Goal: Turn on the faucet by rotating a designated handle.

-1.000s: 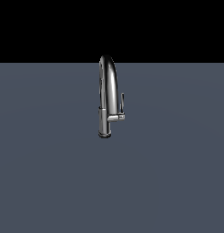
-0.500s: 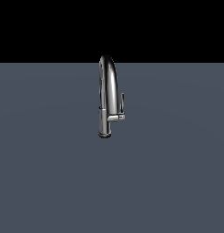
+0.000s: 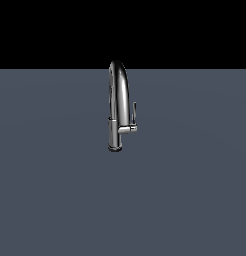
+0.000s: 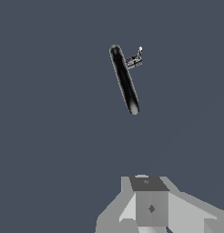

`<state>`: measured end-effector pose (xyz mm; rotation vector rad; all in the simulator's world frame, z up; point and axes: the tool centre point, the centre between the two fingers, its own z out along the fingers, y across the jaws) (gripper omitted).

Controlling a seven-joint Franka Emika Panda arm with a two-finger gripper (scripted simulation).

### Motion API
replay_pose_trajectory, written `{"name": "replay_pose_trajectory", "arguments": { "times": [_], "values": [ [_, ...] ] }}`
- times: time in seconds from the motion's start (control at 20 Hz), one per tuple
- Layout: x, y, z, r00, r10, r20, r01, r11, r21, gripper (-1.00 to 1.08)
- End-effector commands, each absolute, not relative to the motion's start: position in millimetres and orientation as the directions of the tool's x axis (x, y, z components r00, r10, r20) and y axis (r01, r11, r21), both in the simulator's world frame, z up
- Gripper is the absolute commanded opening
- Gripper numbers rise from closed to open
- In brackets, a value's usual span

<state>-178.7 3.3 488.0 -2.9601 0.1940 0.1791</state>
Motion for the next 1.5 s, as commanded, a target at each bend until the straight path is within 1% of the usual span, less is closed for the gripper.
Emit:
{"name": "replay_pose_trajectory", "arguments": {
  "times": [0.0, 0.75, 1.45],
  "values": [
    [-165, 2, 484, 0.975, -0.143, -0.171, -0.174, -0.968, -0.183, -1.00],
    [-85, -8, 445, 0.868, -0.253, -0.428, -0.396, -0.872, -0.288, -1.00],
    [-19, -23, 387, 0.690, -0.287, -0.665, -0.611, -0.723, -0.321, -1.00]
  ]
}}
